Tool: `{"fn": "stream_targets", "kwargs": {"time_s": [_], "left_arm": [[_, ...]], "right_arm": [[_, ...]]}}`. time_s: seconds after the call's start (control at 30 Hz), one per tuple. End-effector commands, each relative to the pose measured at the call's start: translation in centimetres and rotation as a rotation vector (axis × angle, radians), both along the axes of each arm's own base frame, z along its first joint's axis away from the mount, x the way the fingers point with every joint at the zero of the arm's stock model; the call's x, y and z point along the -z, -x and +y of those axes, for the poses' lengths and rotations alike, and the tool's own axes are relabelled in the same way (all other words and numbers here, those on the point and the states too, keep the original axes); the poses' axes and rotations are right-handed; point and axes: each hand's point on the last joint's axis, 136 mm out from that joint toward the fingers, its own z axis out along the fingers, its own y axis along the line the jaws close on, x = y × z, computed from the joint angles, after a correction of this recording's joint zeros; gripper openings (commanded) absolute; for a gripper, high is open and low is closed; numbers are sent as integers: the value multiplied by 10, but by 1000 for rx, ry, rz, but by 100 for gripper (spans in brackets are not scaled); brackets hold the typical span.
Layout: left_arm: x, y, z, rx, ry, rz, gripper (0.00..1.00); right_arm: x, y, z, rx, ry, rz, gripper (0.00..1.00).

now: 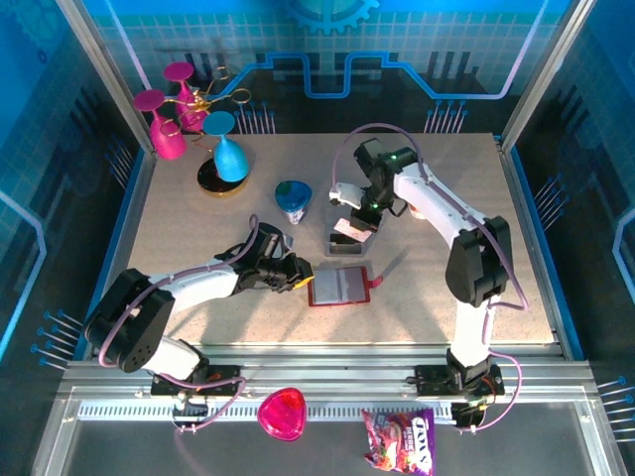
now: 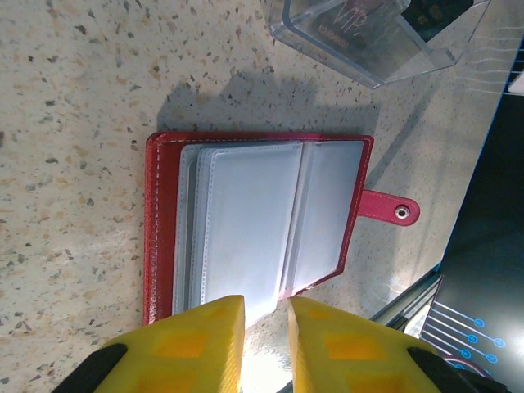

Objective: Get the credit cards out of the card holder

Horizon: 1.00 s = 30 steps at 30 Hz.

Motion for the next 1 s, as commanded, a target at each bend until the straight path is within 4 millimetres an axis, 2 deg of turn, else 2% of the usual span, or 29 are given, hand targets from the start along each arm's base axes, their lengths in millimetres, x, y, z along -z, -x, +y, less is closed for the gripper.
{"fn": "stream_targets", "kwargs": {"time_s": [0.0,0.23,0.7,0.73,0.97], "left_arm": [[-3,1,7,-8,-10,-12,21],[-5,0,10,-18,-12,-14,21],[-7,-3,13,-39,-11,-17,21],[-6,-3,13,-42,-12,-16,21],[-7,-6,17,-50,-15,-15,22]], "right_arm": [[-2,3,-3,-96,70,12,0],[-1,-14,5,-161,108,-1,0],[6,-29,17,-234,125,59,0],[18,-29,17,-243,134,85,0],[35,-28,18,-265,126,137,0]]}}
